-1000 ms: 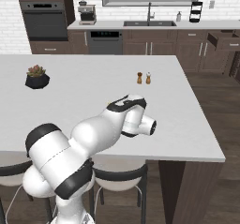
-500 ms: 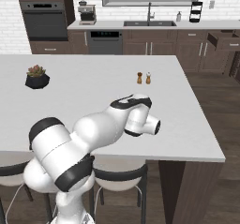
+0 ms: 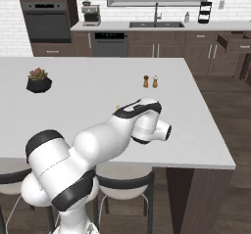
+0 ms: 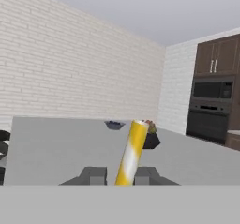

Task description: Take a straw from the drawer in front and place it inside the glass cup on the dining counter.

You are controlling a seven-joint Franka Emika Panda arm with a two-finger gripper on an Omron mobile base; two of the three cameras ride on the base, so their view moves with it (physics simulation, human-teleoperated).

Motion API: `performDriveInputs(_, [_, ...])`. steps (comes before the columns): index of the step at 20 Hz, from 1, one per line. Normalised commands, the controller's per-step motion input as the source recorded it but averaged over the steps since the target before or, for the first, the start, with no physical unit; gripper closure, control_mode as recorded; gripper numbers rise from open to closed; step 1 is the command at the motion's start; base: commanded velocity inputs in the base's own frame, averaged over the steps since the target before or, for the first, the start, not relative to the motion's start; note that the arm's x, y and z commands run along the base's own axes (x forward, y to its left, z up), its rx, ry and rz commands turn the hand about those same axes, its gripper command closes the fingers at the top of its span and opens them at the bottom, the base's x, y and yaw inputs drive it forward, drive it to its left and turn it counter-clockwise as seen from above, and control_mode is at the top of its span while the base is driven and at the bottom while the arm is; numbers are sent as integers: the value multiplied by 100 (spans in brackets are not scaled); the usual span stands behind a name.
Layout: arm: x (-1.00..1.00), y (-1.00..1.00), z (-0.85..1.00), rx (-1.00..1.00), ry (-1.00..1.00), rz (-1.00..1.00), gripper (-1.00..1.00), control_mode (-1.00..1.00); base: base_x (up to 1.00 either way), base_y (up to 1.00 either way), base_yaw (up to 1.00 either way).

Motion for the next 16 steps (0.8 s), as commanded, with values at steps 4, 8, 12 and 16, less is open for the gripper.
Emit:
performDriveInputs(4, [-13, 11, 23, 0, 0, -3, 100, -100, 0, 0, 0])
performDriveInputs(8, [0, 18, 1, 0, 2, -4, 100, -100, 0, 0, 0])
performDriveInputs(12, [13, 16, -3, 0, 4, -3, 100, -100, 0, 0, 0])
performDriveInputs(16, [25, 1, -9, 0, 4, -2, 100, -100, 0, 0, 0])
